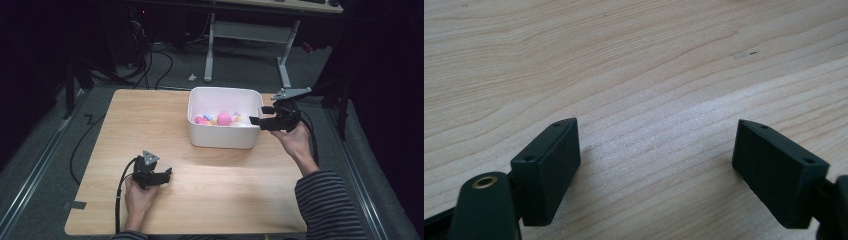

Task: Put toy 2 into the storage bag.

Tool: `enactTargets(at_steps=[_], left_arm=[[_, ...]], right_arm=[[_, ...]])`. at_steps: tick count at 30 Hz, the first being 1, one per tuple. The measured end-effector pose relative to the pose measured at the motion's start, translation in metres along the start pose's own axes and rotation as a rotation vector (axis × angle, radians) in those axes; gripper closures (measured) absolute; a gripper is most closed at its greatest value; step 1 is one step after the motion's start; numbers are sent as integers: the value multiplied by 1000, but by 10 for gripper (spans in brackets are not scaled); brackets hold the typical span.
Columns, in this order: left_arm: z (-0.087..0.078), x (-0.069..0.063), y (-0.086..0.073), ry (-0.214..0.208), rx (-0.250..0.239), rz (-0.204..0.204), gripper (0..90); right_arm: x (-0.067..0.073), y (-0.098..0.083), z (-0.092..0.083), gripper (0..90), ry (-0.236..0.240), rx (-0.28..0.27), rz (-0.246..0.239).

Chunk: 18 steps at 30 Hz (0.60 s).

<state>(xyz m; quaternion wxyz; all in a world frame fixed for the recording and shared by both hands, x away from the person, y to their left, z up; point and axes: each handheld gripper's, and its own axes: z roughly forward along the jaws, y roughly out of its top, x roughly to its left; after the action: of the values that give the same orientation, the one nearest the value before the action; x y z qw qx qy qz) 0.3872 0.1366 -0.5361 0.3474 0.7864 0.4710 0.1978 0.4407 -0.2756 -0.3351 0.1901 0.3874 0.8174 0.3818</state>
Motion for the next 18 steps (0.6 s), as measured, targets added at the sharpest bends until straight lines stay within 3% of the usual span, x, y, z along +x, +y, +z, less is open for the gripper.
enactTargets(at_steps=[8,18], left_arm=[[0,0,0,0,0,0,195],[0,0,0,0,0,-1,196]], right_arm=[[-5,-19,-23,379,-30,-23,47],[-11,-60,-50,389,-63,-49,117]])
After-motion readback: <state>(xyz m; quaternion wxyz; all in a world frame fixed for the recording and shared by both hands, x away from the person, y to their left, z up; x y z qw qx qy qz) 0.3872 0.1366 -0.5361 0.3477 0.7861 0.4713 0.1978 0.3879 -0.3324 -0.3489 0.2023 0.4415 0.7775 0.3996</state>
